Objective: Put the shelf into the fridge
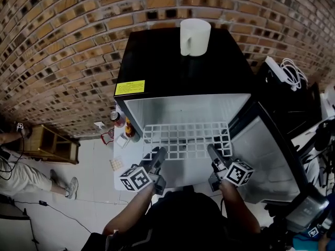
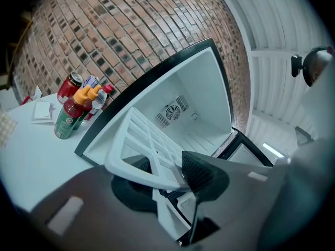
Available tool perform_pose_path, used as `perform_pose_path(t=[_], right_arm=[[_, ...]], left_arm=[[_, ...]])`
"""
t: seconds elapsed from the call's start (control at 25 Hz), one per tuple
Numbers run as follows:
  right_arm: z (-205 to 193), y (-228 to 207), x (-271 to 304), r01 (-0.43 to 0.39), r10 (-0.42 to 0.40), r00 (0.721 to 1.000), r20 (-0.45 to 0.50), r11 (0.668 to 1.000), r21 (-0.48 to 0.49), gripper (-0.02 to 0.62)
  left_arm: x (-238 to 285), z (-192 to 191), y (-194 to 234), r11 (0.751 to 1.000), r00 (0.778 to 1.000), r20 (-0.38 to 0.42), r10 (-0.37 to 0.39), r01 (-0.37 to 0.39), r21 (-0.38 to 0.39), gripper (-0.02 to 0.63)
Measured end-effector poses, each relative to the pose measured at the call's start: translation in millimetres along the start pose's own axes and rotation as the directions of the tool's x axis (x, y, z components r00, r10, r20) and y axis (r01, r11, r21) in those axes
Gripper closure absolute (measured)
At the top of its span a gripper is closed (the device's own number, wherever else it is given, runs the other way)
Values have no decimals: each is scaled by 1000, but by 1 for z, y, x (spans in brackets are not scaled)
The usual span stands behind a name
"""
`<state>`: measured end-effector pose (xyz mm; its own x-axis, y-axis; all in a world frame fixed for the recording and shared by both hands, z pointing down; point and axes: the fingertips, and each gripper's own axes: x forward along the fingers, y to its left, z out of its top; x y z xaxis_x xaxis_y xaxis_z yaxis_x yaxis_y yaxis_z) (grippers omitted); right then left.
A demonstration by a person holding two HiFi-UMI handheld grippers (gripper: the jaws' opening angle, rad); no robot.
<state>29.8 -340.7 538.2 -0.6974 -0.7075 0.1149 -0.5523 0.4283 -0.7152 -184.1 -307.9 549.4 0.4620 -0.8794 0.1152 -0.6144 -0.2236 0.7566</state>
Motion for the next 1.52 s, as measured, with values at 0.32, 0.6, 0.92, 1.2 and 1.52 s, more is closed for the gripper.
perform_pose_path(t=[0.32, 0.6, 0.92, 1.2, 1.52], right_arm=[[-1, -5, 4, 6, -6, 1000, -6, 1000, 10, 453], [-1, -10, 5, 63, -64, 998, 4, 996, 64, 445], [0, -8, 7, 47, -49, 998, 35, 996, 77, 462], [-6, -15, 2, 62, -67, 996, 52, 994, 93, 459], [-2, -20, 7, 81, -86, 995, 52, 992, 93, 459]], left_arm=[[4, 1, 6, 1000, 1000, 20, 9, -9, -16, 472], [6, 3, 5, 1000, 1000, 23, 15, -15, -24, 474], [4, 2, 6, 999, 999, 31, 19, -18, -34, 479], [0, -1, 2, 1000, 999, 32, 26, -26, -12, 482], [3, 0, 3, 999, 999, 32, 40, -40, -3, 480]])
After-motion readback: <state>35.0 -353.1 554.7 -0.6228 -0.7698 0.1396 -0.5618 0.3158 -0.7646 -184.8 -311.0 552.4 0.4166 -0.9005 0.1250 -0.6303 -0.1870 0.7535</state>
